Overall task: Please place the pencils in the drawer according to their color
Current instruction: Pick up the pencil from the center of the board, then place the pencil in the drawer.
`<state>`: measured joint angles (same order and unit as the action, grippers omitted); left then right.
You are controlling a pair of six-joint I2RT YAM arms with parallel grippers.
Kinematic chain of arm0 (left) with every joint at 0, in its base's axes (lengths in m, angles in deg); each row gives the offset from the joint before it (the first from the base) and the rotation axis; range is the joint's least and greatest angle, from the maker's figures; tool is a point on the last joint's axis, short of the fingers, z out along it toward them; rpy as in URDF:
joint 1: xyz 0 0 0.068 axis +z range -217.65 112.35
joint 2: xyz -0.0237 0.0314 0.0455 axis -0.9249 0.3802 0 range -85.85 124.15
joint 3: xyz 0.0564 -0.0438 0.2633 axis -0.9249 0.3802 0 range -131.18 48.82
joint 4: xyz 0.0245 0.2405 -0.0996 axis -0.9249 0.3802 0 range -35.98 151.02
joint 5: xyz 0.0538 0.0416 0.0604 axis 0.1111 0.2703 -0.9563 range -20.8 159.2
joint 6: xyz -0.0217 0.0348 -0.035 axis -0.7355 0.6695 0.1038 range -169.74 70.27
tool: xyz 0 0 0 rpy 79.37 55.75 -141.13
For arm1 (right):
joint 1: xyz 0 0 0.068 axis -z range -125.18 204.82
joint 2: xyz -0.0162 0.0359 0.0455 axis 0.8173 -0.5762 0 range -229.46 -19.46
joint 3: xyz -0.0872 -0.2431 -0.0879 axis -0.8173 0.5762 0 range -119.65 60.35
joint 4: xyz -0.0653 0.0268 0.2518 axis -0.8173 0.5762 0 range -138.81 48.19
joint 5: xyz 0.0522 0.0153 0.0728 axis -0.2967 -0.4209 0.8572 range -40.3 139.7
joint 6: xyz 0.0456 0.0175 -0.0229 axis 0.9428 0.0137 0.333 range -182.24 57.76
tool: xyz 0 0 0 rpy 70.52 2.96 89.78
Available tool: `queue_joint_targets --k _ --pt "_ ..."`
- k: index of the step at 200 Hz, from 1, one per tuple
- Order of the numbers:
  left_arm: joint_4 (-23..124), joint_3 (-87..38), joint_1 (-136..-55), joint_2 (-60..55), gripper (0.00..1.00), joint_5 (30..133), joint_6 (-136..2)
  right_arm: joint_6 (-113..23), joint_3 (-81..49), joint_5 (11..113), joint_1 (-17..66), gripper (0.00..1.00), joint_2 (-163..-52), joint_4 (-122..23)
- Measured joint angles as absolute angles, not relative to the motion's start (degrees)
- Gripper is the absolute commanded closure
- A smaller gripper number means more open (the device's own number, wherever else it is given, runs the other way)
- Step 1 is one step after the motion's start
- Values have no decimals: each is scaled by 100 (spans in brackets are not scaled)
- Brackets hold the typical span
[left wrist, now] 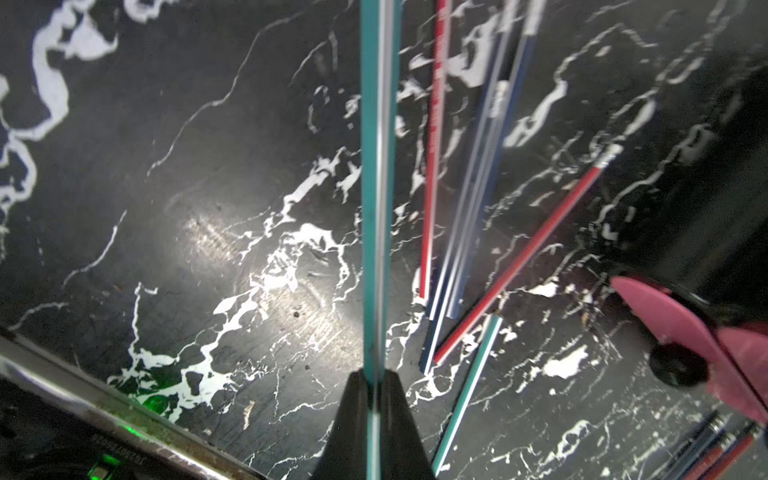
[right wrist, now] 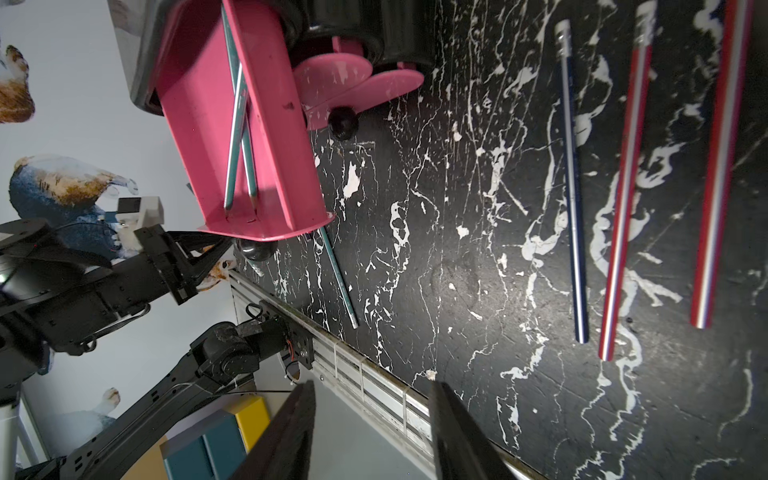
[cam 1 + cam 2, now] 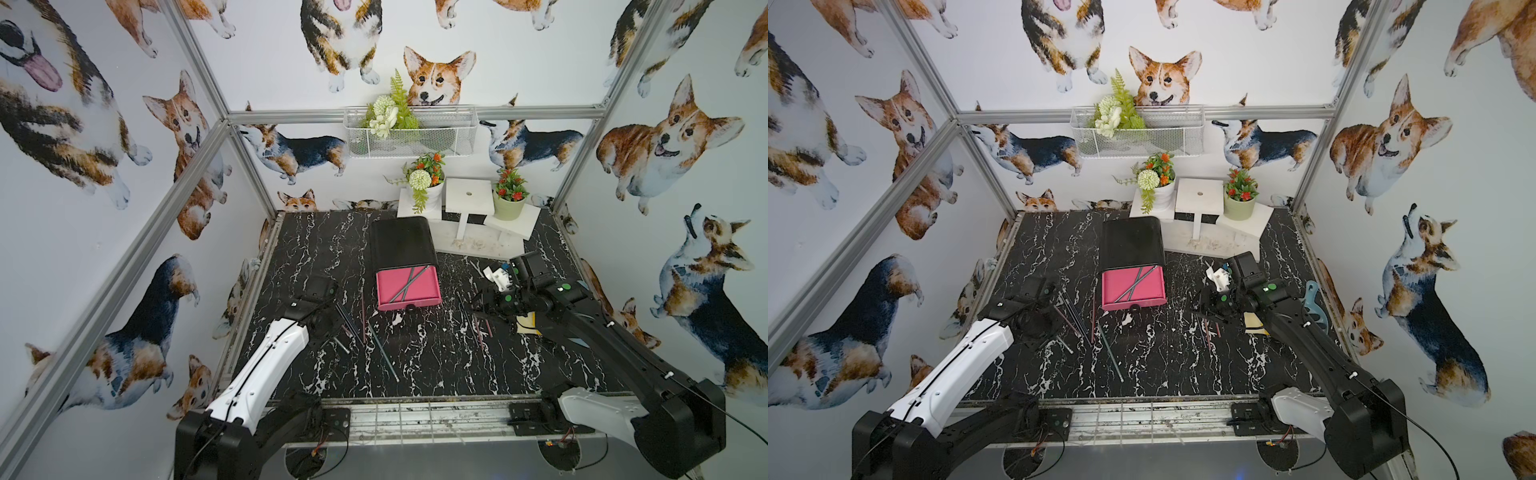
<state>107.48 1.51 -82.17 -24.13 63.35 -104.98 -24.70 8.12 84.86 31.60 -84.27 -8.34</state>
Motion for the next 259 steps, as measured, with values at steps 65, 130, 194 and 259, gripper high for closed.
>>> queue_joint_targets --k 65,130,194,259 --pt "11174 -1827 -8222 -2064 100 6521 -8056 -2313 906 8119 3431 50 -8012 -852" --pt "11622 -3161 -8360 -1356 100 7712 -6253 -2234 965 7741 3610 44 -7778 -819" --pt "12688 -4669 -9068 -68 100 8357 -5079 -2217 1103 6775 3621 22 -7446 -594" --pt "13683 -5871 -9909 1307 100 8449 -4212 -2136 1225 6154 3625 0 -7129 -478"
